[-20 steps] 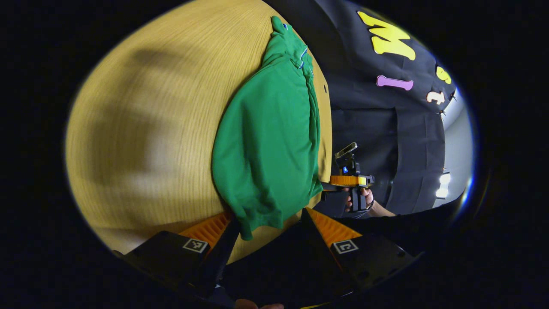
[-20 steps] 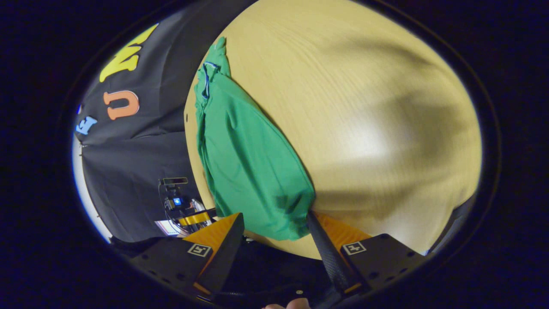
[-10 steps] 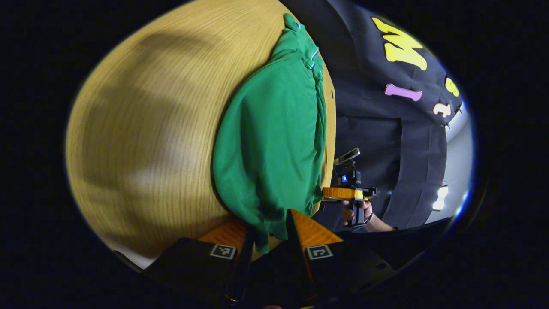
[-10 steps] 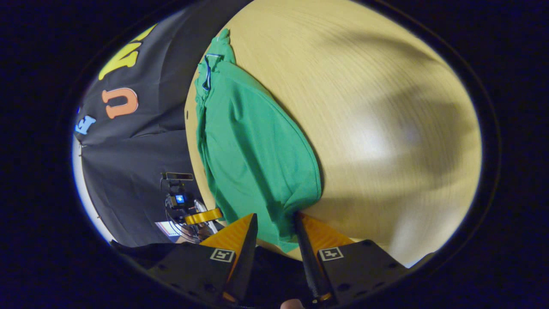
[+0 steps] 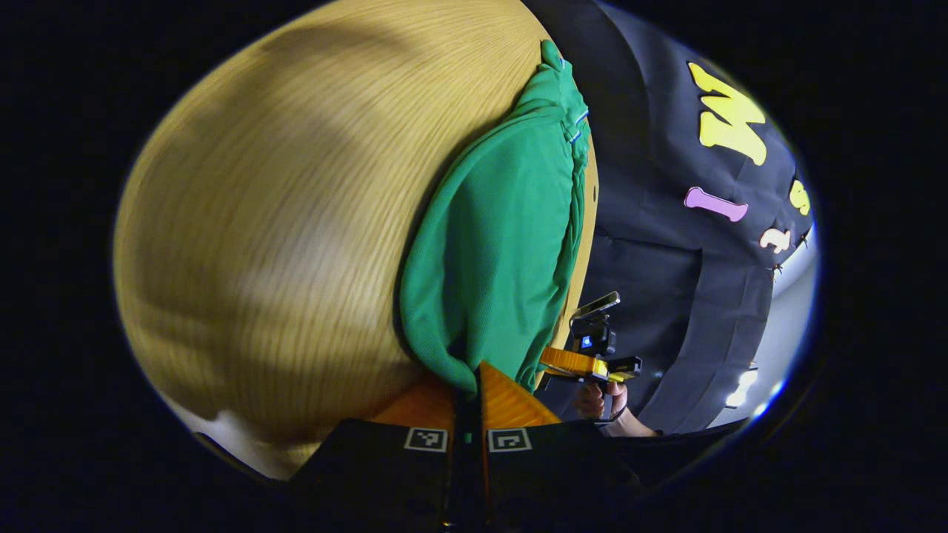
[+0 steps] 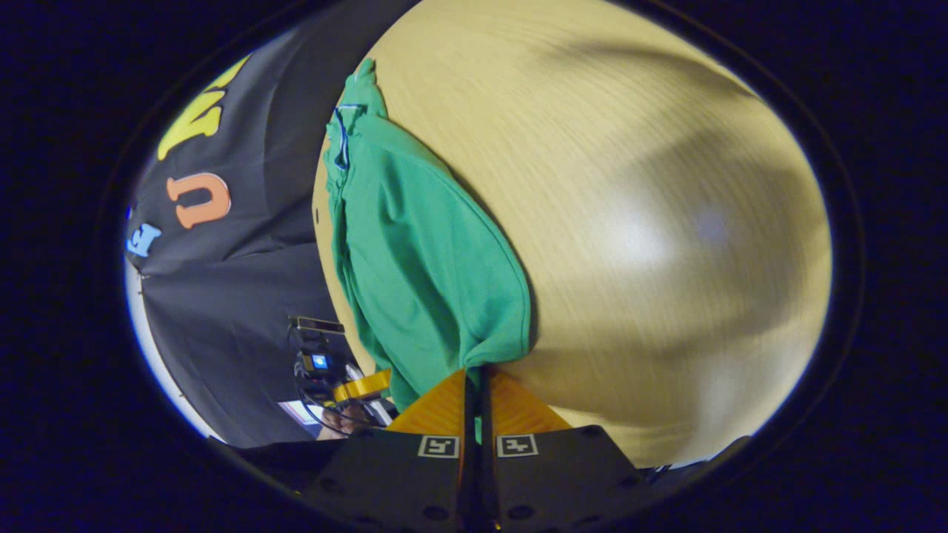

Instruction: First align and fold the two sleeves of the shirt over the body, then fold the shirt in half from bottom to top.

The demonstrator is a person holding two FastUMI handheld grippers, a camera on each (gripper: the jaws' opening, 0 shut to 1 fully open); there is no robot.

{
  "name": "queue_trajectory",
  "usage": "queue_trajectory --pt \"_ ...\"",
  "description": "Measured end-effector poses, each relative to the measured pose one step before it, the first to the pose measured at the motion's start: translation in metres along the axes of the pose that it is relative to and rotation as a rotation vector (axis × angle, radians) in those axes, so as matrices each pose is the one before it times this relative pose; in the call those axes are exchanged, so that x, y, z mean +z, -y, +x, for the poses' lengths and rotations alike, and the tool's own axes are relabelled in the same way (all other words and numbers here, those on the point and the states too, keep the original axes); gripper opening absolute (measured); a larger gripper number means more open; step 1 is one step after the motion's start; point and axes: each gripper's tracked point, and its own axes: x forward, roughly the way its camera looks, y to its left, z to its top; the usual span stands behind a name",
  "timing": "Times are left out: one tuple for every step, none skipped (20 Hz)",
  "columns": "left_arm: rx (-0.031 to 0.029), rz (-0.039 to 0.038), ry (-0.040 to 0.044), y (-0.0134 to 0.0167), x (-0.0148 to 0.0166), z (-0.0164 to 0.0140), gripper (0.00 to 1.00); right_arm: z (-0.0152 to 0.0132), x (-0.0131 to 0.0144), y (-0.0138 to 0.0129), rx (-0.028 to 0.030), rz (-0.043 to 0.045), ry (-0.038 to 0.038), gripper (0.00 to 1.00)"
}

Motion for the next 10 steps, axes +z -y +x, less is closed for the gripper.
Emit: queue_trajectory --pt "-0.00848 0.0038 0.01137 0.00355 -0.00073 -0.00414 0.04 -0.00045 0.00001 -0.00348 0.02239 0.02201 0.00158 0.04" --pt "-0.01496 0.00308 0.0064 0.00639 0.00018 -0.0049 0.04 -0.00339 -0.0002 -0.00597 0.0276 0.01819 -0.00052 0.04" --pt "-0.01162 0.01193 0.00583 0.0059 0.0003 -0.00352 0.03 -0.0039 -0.00063 -0.00635 0.02232 0.0086 -0.00112 0.04" --pt "-0.0027 0.01823 0.00394 0.00416 -0.00055 -0.00328 0.03 -0.00574 -0.00139 -0.00461 0.01782 -0.00058 0.00105 0.04" --pt "-0.0004 0.01679 0.0061 0.00393 0.00014 -0.00243 0.03 -0.00562 -0.00184 -0.0054 0.01676 -0.00458 0.00432 0.04" --pt "-0.00205 0.0109 0.00737 0.00295 0.0035 -0.00381 0.03 -0.00638 -0.00015 -0.00735 0.02041 -0.00317 0.00577 0.04" --pt "-0.00109 0.00726 0.01273 0.00534 0.00372 -0.00244 0.04 -0.00513 0.00173 -0.01042 0.02186 -0.00155 0.0103 0.04" --pt "0.00459 0.00514 0.012 0.00394 0.00379 -0.00302 0.03 -0.00507 0.00404 -0.00982 0.01751 0.0025 0.01577 0.04" --pt "0.00262 0.00504 0.01157 0.00321 0.003 -0.00271 0.03 -0.00563 0.00306 -0.01039 0.02123 0.00156 0.01422 0.04" --pt "0.00265 0.00642 0.01394 0.0039 0.00497 -0.00515 0.03 -0.00773 0.00267 -0.01153 0.02661 -0.00148 0.01321 0.04"
